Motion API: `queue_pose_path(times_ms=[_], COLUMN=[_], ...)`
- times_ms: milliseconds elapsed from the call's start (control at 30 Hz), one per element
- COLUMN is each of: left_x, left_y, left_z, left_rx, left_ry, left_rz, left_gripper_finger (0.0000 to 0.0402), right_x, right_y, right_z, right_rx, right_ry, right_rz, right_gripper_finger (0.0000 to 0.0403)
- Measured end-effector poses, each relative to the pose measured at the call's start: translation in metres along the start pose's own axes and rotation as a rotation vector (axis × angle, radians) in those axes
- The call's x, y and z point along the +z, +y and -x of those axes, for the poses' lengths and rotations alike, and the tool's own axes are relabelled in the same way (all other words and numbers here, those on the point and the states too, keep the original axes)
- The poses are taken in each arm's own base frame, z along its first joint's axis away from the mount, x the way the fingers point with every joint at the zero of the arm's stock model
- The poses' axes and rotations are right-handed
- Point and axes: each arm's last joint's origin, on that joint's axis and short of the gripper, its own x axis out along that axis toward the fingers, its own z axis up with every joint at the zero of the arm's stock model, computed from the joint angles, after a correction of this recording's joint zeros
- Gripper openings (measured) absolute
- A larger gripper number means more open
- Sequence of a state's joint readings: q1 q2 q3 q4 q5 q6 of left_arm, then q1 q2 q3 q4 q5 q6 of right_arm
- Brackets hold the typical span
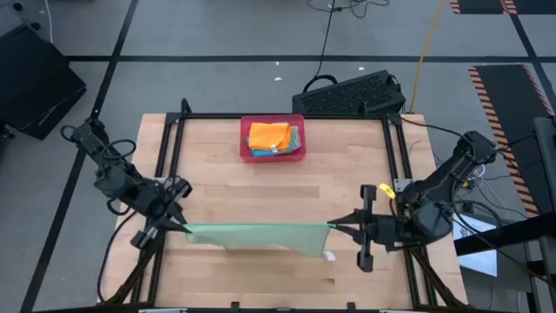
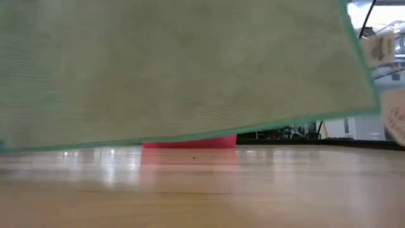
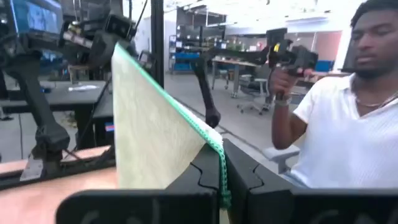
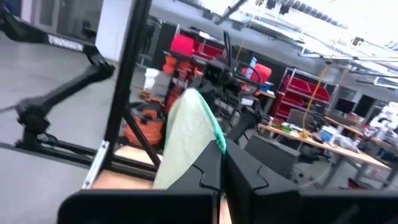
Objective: Fold microfiber towels
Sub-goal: Fold the light green towel
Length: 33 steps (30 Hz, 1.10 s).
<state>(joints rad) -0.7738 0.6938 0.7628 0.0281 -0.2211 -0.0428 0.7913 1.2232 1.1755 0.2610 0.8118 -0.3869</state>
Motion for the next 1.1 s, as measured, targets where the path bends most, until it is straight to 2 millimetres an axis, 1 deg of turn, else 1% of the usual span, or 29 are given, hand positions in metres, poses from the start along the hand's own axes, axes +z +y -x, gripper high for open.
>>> queue_pose_path(times_ms=[67, 133, 200, 267, 367, 467, 533, 700, 800, 867, 967, 1033, 1100], left_x=[-0.003, -0.006, -0.012, -0.019, -0.031, -0.043, -0.052, -0.074, -0.085, -0.09, -0.098, -0.102, -0.106], left_y=[0.001, 0.003, 0.007, 0.012, 0.021, 0.032, 0.041, 0.065, 0.078, 0.084, 0.09, 0.09, 0.088], left_z=[0.0, 0.0, 0.002, 0.003, 0.002, 0.001, -0.001, -0.007, -0.013, -0.017, -0.022, -0.026, -0.031], left_rx=[0.025, 0.102, 0.224, 0.364, 0.561, 0.722, 0.812, 0.957, 0.986, 0.979, 0.938, 0.887, 0.827], left_ry=[0.027, 0.061, 0.11, 0.182, 0.284, 0.384, 0.459, 0.651, 0.745, 0.787, 0.833, 0.85, 0.849], left_rz=[0.009, -0.003, -0.028, -0.071, -0.139, -0.179, -0.197, -0.216, -0.216, -0.198, -0.139, -0.082, -0.016], left_gripper_finger=[0.0004, 0.0004, 0.0005, 0.0005, 0.0005, 0.0005, 0.0005, 0.0005, 0.0005, 0.0005, 0.0005, 0.0005, 0.0005], right_x=[0.002, 0.001, -0.004, -0.014, -0.036, -0.061, -0.082, -0.139, -0.171, -0.189, -0.202, -0.208, -0.213], right_y=[0.001, 0.001, 0.0, -0.002, -0.009, -0.021, -0.031, -0.06, -0.076, -0.085, -0.094, -0.096, -0.094], right_z=[0.002, 0.002, 0.002, -0.001, -0.009, -0.015, -0.017, -0.015, -0.01, -0.007, -0.006, -0.004, -0.003], right_rx=[0.006, -0.005, -0.049, -0.115, -0.178, -0.238, -0.252, -0.299, -0.304, -0.283, -0.235, -0.189, -0.143], right_ry=[-0.01, 0.0, 0.043, 0.102, 0.179, 0.24, 0.277, 0.382, 0.439, 0.442, 0.379, 0.349, 0.356], right_rz=[-0.009, -0.016, -0.005, 0.015, 0.019, -0.001, -0.015, -0.025, -0.006, -0.003, -0.061, -0.112, -0.15], right_gripper_finger=[0.0, 0.0, 0.0, 0.0, 0.0, 0.0, 0.0, 0.0, 0.0, 0.0, 0.0, 0.0, 0.0])
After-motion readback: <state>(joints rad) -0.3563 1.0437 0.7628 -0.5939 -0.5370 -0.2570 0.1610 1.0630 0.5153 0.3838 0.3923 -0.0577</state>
